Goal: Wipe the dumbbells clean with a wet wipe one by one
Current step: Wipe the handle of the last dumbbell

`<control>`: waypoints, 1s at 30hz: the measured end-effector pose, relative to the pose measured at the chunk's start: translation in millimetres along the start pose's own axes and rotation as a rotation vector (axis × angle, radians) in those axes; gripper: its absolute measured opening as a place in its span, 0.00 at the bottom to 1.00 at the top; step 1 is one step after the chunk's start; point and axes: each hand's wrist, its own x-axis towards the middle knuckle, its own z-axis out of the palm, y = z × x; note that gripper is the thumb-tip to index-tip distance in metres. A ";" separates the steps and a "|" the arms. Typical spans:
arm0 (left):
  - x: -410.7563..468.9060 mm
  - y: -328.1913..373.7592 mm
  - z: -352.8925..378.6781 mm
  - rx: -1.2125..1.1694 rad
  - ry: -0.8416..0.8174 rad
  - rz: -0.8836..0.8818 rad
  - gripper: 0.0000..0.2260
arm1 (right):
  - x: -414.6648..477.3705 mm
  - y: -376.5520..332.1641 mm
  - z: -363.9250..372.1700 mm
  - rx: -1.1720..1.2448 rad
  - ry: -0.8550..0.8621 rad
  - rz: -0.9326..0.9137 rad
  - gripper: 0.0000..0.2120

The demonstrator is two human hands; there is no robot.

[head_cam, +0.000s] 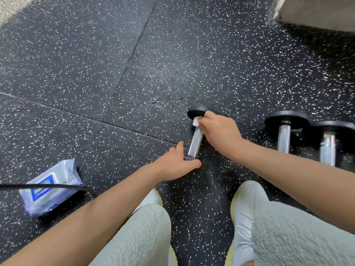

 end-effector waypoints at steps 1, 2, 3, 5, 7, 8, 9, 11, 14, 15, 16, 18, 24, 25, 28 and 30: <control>1.0 1.0 0.0 0.007 0.000 0.001 0.50 | -1.8 -2.9 1.1 -0.009 0.000 0.025 0.02; 2.0 2.1 0.6 0.017 0.001 0.006 0.50 | -6.5 -6.9 2.8 -0.004 -0.001 0.037 0.02; 3.3 2.8 1.6 0.028 0.002 0.009 0.49 | -12.6 -10.6 4.1 0.011 -0.006 0.031 0.03; 6.4 2.2 2.4 0.037 0.003 0.012 0.49 | -25.8 -15.2 5.4 0.066 -0.018 -0.023 0.03; 11.7 1.6 1.7 0.023 -0.019 0.020 0.51 | -39.4 -15.7 6.8 0.090 -0.072 -0.104 0.02; 13.0 2.0 1.1 0.015 -0.031 0.019 0.53 | -43.2 -14.6 6.3 0.083 -0.105 -0.139 0.03; 13.2 3.5 0.0 0.014 -0.039 0.013 0.55 | -42.5 -11.6 5.3 0.065 -0.131 -0.159 0.04; 14.3 6.0 -0.8 0.025 -0.051 0.003 0.56 | -30.5 -3.5 3.2 -0.010 -0.162 -0.133 0.04; 14.9 10.5 -1.9 0.048 -0.069 -0.008 0.55 | -7.5 4.7 -3.3 -0.107 -0.109 -0.020 0.10; 14.9 11.3 -1.9 0.050 -0.066 -0.009 0.55 | -4.1 4.5 -4.8 -0.133 -0.110 -0.002 0.13; 14.5 11.9 -1.8 0.046 -0.062 -0.010 0.55 | -3.5 2.8 -4.1 -0.146 -0.111 0.011 0.17; 13.2 12.0 -0.6 0.027 -0.050 -0.004 0.54 | -10.1 -3.6 -1.9 -0.138 -0.115 0.050 0.18; 13.8 6.7 3.7 -0.012 -0.022 0.011 0.49 | -46.7 -21.4 6.8 -0.005 -0.158 -0.112 0.13; 14.4 7.1 2.8 -0.025 -0.029 0.011 0.47 | -46.3 -19.4 6.2 -0.009 -0.155 -0.128 0.12; 15.1 10.5 -1.5 -0.021 -0.091 0.001 0.50 | -26.4 -6.3 6.2 -0.050 -0.074 -0.038 0.09; 14.8 12.7 -1.5 -0.010 -0.110 0.003 0.52 | -12.7 0.7 4.3 -0.031 -0.007 0.021 0.08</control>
